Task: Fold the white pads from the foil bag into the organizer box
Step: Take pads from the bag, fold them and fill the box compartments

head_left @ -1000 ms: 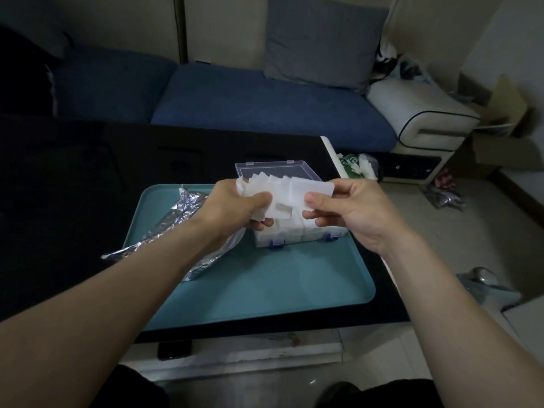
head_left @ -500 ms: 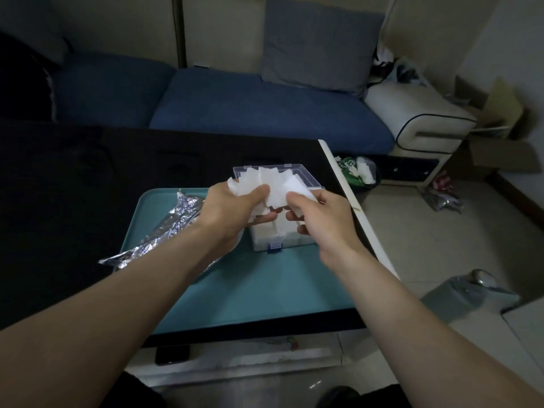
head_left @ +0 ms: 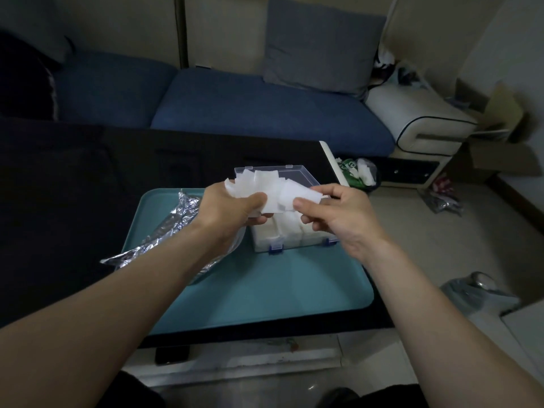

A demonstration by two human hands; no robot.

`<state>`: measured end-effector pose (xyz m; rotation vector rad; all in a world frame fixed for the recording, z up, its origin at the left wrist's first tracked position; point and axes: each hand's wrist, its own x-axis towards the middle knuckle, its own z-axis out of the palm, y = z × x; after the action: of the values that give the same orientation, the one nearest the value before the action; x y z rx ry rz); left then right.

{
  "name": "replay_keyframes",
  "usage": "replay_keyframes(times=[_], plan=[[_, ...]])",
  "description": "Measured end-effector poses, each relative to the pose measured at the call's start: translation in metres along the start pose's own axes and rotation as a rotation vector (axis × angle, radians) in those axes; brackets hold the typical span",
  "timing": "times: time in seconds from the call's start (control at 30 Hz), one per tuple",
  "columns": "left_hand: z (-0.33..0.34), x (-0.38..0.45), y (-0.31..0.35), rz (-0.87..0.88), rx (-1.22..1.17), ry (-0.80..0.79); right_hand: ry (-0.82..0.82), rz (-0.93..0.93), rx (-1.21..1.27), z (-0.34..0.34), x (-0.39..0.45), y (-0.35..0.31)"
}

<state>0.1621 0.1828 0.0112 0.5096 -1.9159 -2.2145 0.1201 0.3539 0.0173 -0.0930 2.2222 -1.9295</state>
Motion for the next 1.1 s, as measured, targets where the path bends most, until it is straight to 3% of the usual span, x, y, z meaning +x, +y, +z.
replay_keyframes(times=[0.17,0.3,0.43,0.57,0.7,0.87,1.1], plan=[[-0.007,0.007,-0.010,0.216,0.497,-0.065,-0.291,-0.109,-0.330,-0.021,-0.004,-0.007],[-0.003,0.008,-0.016,0.248,0.732,-0.182,-0.270,-0.175,-0.513,-0.020,0.003,0.006],[0.001,0.008,-0.019,0.117,0.586,-0.225,-0.111,-0.217,-0.505,-0.016,0.014,0.018],[0.002,0.005,-0.017,-0.043,0.350,-0.267,-0.087,-0.225,-0.449,-0.015,0.016,0.020],[0.002,0.005,-0.018,-0.070,0.299,-0.282,-0.114,-0.176,-0.377,-0.017,0.014,0.018],[0.002,0.005,-0.017,-0.128,0.201,-0.319,-0.143,-0.127,-0.480,-0.018,0.015,0.020],[0.001,0.008,-0.017,-0.153,0.147,-0.254,-0.108,-0.059,-0.251,-0.020,0.009,0.013]])
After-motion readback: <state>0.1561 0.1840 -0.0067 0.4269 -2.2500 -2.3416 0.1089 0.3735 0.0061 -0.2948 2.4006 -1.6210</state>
